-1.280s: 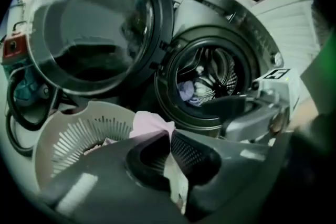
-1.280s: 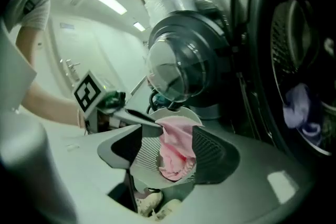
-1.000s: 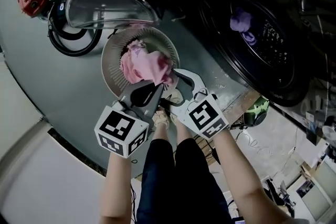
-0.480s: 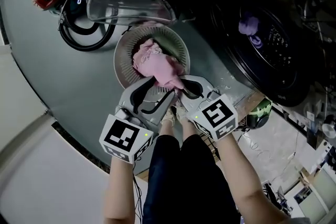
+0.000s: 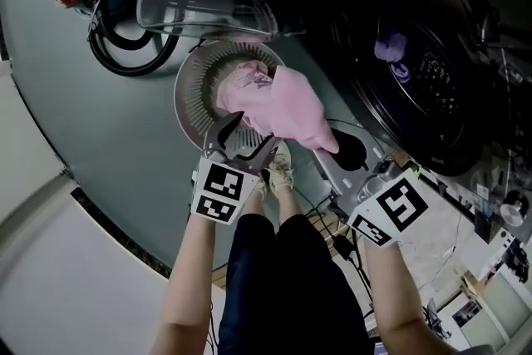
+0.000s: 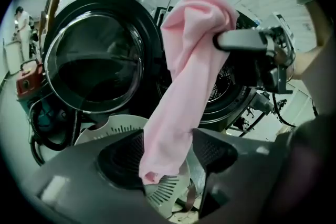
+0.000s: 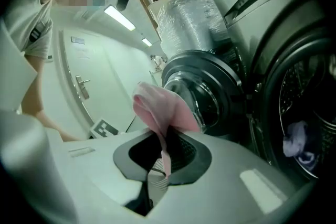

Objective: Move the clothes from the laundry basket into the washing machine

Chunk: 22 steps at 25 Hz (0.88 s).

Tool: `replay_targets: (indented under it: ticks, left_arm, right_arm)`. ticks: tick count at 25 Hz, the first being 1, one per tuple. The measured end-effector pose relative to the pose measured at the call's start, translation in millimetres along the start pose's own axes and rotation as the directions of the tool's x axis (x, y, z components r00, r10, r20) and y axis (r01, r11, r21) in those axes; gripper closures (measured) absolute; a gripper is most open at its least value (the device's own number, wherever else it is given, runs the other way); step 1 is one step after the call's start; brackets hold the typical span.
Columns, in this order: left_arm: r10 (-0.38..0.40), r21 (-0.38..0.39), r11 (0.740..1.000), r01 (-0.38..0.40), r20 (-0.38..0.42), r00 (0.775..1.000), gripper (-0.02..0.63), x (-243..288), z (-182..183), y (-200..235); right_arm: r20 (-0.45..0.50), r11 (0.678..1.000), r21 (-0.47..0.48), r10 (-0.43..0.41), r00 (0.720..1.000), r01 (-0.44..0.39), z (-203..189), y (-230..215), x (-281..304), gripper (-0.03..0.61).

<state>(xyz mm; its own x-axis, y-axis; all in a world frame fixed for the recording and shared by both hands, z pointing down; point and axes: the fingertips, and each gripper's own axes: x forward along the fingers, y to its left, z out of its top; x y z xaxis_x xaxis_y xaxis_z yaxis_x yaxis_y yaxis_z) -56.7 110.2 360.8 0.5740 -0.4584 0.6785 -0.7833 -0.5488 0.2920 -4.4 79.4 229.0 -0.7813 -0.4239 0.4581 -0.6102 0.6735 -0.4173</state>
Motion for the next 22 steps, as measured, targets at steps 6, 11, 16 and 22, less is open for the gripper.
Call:
replay_targets:
  ticks: [6,11,16,22]
  left_arm:
    - [-0.041,-0.011,0.999,0.041,0.012,0.999,0.376,44.5,-6.1,-0.7]
    - [-0.037,-0.031,0.999,0.037,0.011,0.999,0.601,51.8,-0.7,6.7]
    - [-0.016,-0.067,0.998,0.019,0.056,0.998,0.601,19.1,22.5,16.9]
    - [-0.008,-0.079,0.997,0.020,0.161,0.987,0.601,-27.8,75.8,6.8]
  right_arm:
    - [0.007,1.000,-0.006,-0.002,1.000,0.002,13.6,0.4,-11.4,0.532]
    - [0.015,0.993,0.000,-0.119,0.993,0.119,5.7,-27.1,-21.7,0.532]
    - [-0.026,0.949,-0.008,-0.315,0.949,0.315,-12.5,-71.3,-29.5,0.531]
    - [-0.119,0.947,0.048,-0.309,0.943,0.317,-60.3,-89.0,-1.4,0.525]
